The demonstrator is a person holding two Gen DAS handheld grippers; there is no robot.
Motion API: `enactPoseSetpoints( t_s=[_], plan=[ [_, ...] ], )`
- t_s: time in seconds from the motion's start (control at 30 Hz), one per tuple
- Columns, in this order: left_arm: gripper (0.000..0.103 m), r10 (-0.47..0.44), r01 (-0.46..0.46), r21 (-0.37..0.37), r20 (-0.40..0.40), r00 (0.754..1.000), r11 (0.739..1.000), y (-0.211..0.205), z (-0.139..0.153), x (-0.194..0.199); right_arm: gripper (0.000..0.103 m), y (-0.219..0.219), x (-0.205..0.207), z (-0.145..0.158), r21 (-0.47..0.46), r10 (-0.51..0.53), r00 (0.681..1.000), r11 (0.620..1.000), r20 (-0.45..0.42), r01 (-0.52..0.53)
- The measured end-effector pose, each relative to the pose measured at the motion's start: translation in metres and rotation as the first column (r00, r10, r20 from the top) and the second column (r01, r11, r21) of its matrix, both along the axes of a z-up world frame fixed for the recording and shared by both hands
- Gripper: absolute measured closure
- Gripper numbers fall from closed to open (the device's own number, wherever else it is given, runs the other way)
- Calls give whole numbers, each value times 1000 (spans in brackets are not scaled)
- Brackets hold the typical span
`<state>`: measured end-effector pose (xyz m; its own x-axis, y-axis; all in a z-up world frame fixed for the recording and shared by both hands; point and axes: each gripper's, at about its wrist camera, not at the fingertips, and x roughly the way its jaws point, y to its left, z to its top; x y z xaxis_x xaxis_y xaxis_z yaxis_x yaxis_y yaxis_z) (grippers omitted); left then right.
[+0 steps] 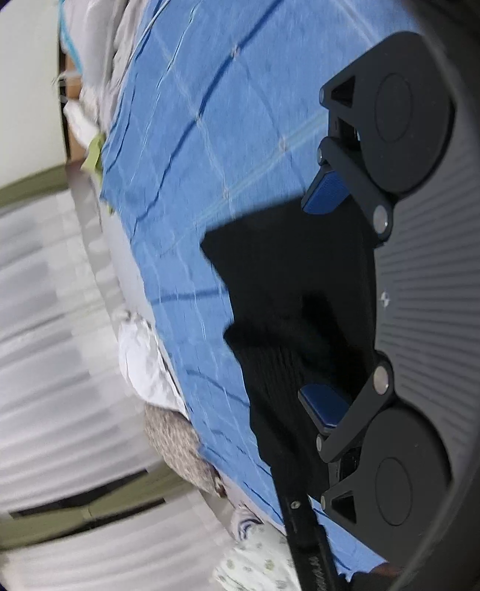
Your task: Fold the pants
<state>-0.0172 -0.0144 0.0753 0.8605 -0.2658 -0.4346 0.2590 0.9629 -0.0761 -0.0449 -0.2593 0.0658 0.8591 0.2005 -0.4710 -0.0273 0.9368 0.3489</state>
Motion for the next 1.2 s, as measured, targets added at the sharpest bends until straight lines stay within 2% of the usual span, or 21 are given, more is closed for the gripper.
enactPoseSetpoints(
  t_s=[0.13, 0.27, 0.33, 0.37, 0.43, 0.5, 0.63, 0.77, 0.83, 1.03, 1.2],
  plan=[
    [43, 194, -194, 81, 8, 981, 978, 35, -12, -1, 0, 32, 17, -5, -9, 51, 998, 999, -20, -51],
    [49, 302, -295, 116, -46, 952, 948, 62, -31, 2, 0, 50, 46, -11, 21, 21, 997, 1000, -69, -20],
    [52, 317, -307, 115, -88, 944, 945, 69, -40, 5, 19, 51, 59, -19, 59, -1, 994, 998, -108, 8],
    [53, 321, -309, 115, -110, 941, 944, 71, -44, 7, 25, 50, 63, -22, 69, -22, 993, 997, -119, 30],
    [53, 327, -313, 120, -117, 938, 942, 73, -51, 4, 70, 51, 64, -22, 39, -42, 993, 998, -109, 46],
    [53, 316, -304, 114, -108, 943, 946, 73, -54, 1, 78, 49, 62, -17, 31, -31, 995, 999, -90, 34],
    [53, 279, -272, 77, -105, 954, 959, 66, -50, 0, 80, 47, 46, -1, -81, -51, 999, 995, -15, 50],
    [53, 241, -233, 84, -101, 965, 969, 54, -45, -10, 82, 35, 29, 5, -157, -139, 989, 977, 44, 144],
    [53, 223, -213, 101, -102, 969, 972, 46, -47, -11, 88, 26, 25, 5, -171, -182, 982, 967, 50, 188],
    [53, 206, -188, 145, -118, 972, 971, 36, -55, -18, 86, 10, 22, -10, -190, -219, 976, 958, 0, 215],
    [53, 183, -169, 117, -123, 975, 979, 39, -47, -27, 86, 14, 9, -11, -282, -252, 967, 927, 27, 249]
  ],
)
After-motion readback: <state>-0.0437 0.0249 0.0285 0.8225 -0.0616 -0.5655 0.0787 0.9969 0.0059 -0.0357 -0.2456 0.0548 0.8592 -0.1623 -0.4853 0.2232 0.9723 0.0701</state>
